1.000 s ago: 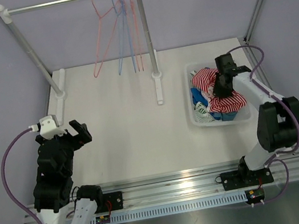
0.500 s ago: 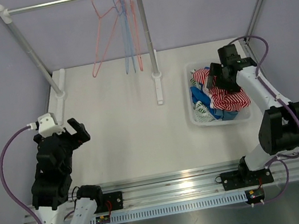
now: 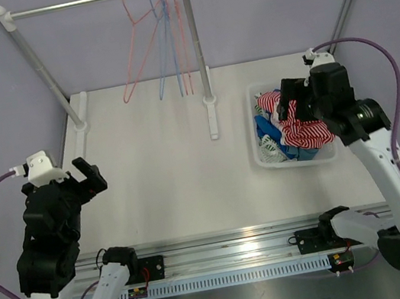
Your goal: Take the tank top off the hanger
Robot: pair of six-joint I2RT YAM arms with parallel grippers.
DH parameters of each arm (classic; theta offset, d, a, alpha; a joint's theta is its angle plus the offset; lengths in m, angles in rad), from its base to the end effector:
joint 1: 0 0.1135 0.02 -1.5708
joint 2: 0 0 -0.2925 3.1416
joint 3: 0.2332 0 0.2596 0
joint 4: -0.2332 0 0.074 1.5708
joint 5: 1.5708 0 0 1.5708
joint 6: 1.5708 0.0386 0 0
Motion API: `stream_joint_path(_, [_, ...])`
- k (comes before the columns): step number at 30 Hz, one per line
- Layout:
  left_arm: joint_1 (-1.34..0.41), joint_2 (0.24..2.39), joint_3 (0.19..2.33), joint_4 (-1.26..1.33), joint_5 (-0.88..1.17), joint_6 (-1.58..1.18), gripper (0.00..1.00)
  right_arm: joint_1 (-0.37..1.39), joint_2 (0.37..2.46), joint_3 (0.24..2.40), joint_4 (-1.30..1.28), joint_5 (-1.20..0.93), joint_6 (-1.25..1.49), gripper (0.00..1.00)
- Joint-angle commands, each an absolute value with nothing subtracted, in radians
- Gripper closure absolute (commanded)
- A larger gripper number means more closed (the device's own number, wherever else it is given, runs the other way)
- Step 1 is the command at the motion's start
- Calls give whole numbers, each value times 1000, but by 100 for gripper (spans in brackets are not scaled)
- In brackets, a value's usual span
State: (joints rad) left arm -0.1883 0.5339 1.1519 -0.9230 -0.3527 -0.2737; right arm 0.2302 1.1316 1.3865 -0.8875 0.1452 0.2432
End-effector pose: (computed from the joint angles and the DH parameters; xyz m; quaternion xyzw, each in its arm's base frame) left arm 0.0462 0.0048 0.4245 -0.1376 0.7887 0.0044 0.5992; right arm 0.2110 0.0437 0.4336 0.0386 0.8894 0.0428 0.4535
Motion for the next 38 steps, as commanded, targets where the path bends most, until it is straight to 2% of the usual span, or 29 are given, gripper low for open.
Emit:
stream_joint_path(1, [-213, 539, 1230, -1022, -350, -239, 1, 297, 971, 1370, -928, 210, 201, 1])
stream_joint_path(5, [-227, 477, 1227, -1040, -350, -233, 1, 299, 775, 1324, -943, 161, 203, 1])
stream_joint_path(9, [-250, 427, 1238, -1063, -363, -230, 1, 301, 690, 1319, -1018, 187, 169, 1])
stream_joint_path(13, [-267, 381, 1203, -1058, -399, -235, 1, 299, 672, 1318, -1066, 270, 170, 0])
stream_joint_path(18, [-267, 348, 1170, -1035, -403, -232, 1, 301, 630, 1285, -1026, 248, 156, 1])
stream_joint_path(38, [-268, 310, 1144, -985, -364, -216, 1, 299, 686, 1302, -1026, 255, 170, 0])
